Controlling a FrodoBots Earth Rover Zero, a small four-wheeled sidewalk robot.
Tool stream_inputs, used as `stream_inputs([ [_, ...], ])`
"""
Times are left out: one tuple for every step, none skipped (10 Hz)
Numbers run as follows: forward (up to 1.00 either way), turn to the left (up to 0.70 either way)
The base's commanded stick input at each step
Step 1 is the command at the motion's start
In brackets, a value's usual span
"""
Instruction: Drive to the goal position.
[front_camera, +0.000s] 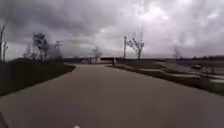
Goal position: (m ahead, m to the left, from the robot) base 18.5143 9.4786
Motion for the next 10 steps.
stream_inputs([
  [1.00,0.00],
  [1.00,0.00],
  [1.00,0.00],
  [1.00,0.00],
  [1.00,0.00],
  [1.00,0.00],
  [1.00,0.00],
  [1.00,0.00],
  [1.00,0.00],
  [1.00,0.00],
])
